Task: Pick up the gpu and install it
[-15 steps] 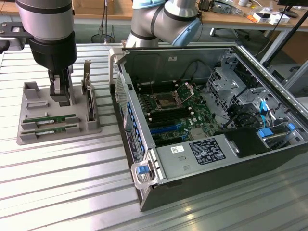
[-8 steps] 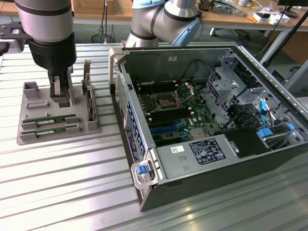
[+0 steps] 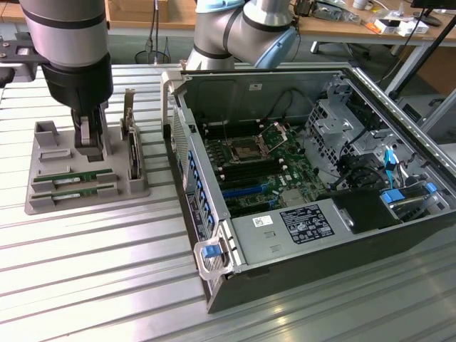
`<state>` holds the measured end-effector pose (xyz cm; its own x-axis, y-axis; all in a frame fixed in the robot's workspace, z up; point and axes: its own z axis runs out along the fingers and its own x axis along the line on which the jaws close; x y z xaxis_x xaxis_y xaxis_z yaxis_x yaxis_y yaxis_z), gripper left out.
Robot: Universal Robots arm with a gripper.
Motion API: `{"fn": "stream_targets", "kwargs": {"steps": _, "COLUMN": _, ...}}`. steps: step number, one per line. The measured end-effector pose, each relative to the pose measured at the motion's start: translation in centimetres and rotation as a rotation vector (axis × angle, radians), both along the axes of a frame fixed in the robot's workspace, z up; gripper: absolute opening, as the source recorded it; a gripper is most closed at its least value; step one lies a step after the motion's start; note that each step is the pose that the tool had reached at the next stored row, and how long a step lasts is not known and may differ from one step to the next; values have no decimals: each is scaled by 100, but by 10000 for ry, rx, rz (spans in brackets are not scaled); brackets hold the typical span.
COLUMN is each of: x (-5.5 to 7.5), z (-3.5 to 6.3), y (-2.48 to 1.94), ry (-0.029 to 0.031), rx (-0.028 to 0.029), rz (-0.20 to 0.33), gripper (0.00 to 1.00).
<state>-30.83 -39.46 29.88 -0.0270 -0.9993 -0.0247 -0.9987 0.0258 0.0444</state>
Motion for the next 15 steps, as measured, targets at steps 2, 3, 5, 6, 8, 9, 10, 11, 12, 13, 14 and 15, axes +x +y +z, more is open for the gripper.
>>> {"fn": "stream_targets", "kwargs": {"steps": 2, "x": 0, "z": -8, "y": -2, "ry": 0, "rx": 0, "rz": 5, "gripper": 30}}
{"fn": "stream_targets", "kwargs": {"steps": 3, "x": 0, "z": -18, "y": -4, "ry": -1, "rx": 0, "rz": 10, "gripper": 30}}
{"fn": "stream_targets", "kwargs": {"steps": 5, "x": 0, "z": -27, "y": -7, "ry": 0, "rx": 0, "rz": 14, "gripper": 30}}
{"fn": "stream_targets", "kwargs": {"steps": 6, "x": 0, "z": -31, "y": -8, "ry": 0, "rx": 0, "rz": 15, "gripper": 30}}
{"fn": "stream_targets", "kwargs": {"steps": 8, "x": 0, "z": -39, "y": -9, "ry": 0, "rx": 1, "rz": 17, "gripper": 30}}
{"fn": "stream_targets", "kwargs": {"steps": 9, "x": 0, "z": -43, "y": -10, "ry": 0, "rx": 0, "rz": 19, "gripper": 30}}
{"fn": "stream_targets", "kwargs": {"steps": 10, "x": 0, "z": -48, "y": -11, "ry": 0, "rx": 0, "rz": 20, "gripper": 30}}
{"fn": "stream_targets", "kwargs": {"steps": 11, "x": 0, "z": -52, "y": -11, "ry": 0, "rx": 0, "rz": 21, "gripper": 30}}
{"fn": "stream_targets", "kwargs": {"steps": 12, "x": 0, "z": -56, "y": -12, "ry": 0, "rx": 0, "rz": 22, "gripper": 30}}
{"fn": "stream_targets", "kwargs": {"steps": 13, "x": 0, "z": -60, "y": -13, "ry": 0, "rx": 0, "rz": 23, "gripper": 30}}
{"fn": "stream_targets", "kwargs": {"steps": 14, "x": 0, "z": -63, "y": -14, "ry": 0, "rx": 0, "rz": 24, "gripper": 30}}
{"fn": "stream_targets", "kwargs": {"steps": 15, "x": 0, "z": -69, "y": -15, "ry": 0, "rx": 0, "rz": 26, "gripper": 30}}
